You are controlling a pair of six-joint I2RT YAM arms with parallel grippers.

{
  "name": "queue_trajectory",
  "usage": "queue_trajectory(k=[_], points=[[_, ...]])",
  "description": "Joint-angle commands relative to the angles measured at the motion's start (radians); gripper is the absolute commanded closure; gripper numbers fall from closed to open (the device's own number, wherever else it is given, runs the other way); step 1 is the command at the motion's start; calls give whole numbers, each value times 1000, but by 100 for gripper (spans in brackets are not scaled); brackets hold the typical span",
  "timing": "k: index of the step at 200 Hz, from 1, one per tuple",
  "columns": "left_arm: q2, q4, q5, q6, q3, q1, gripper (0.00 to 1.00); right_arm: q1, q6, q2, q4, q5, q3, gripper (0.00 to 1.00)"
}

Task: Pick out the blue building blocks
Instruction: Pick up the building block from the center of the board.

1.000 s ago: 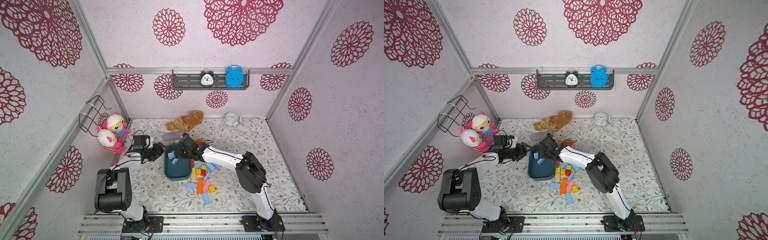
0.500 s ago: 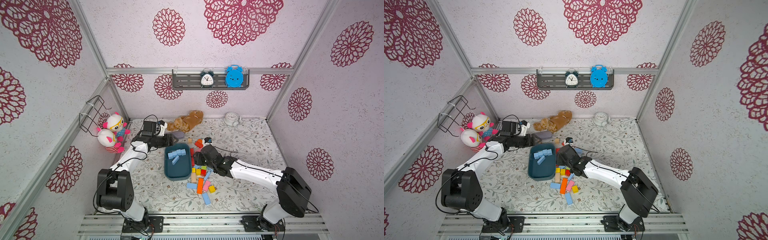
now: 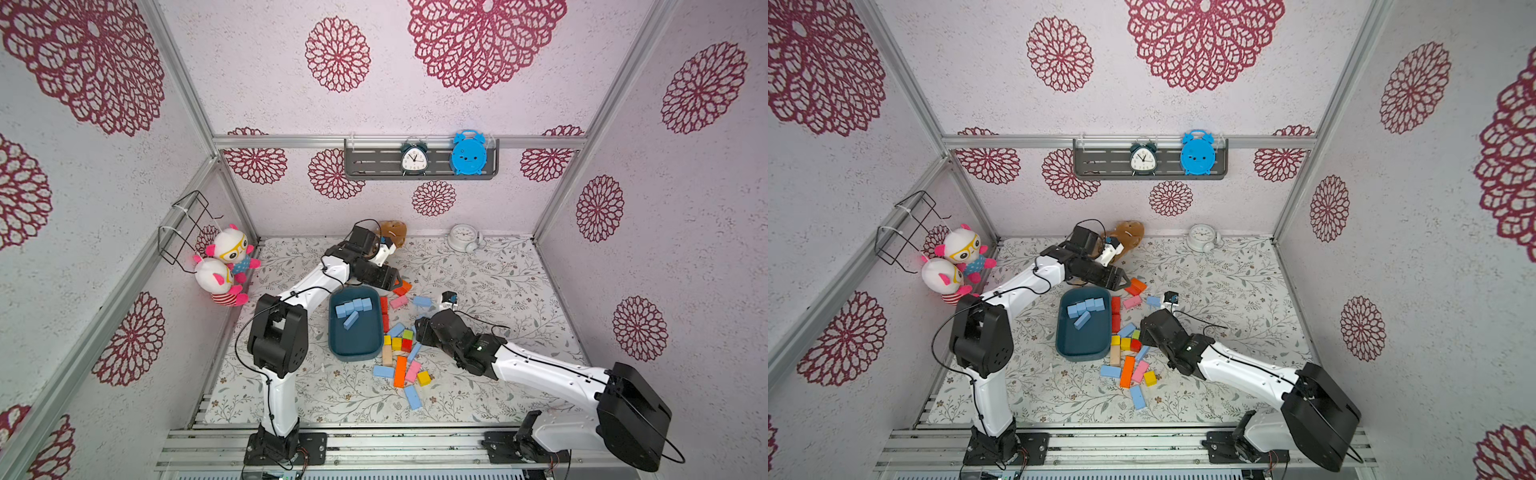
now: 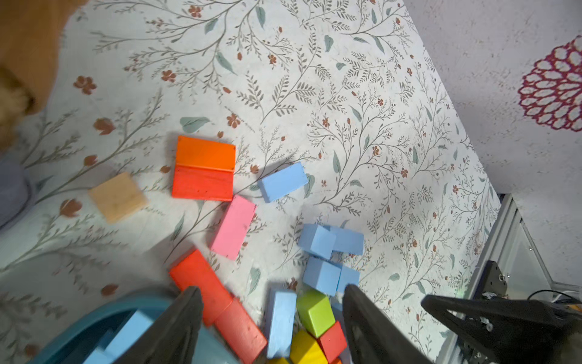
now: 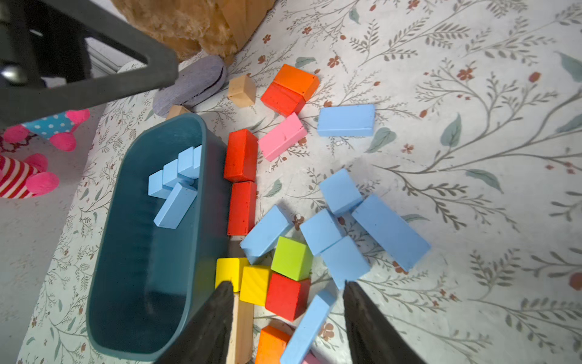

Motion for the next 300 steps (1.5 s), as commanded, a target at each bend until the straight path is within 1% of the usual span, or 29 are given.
queue_trajectory(k=[1,23,47,81,110,125,152,178,189,204,223,274,300], points=[[68,-94,-37,116,100,-44,26,-6,60,-72,-4,64,-52,41],[144,-171,-58,197,214,-79,26,-6,91,-134,17,74,-119,41],[219,-260,-102,294,318,-113,27,-5,104,-183,-14,95,-146,41],[288,-319,-152,389,389,-141,28,-7,111,-211,-68,116,-153,41],[348,-328,-230,463,429,-157,28,-16,105,-205,-82,126,-154,41],[390,-333,-276,460,468,-160,28,-27,97,-205,-90,120,-149,41],[448,-345,-313,452,516,-159,28,-41,94,-218,-95,113,-156,41],[458,-309,-270,512,516,-160,26,-44,96,-236,-88,114,-173,41],[469,-300,-263,542,524,-164,27,-44,100,-244,-86,115,-179,41],[502,-305,-281,563,568,-176,28,-44,106,-257,-86,115,-188,41],[541,-328,-272,590,621,-192,28,-44,113,-273,-90,117,-196,41],[585,-263,-310,592,646,-215,27,-44,123,-311,-114,118,-195,41],[600,-231,-327,573,651,-217,29,-45,124,-332,-121,121,-197,41]])
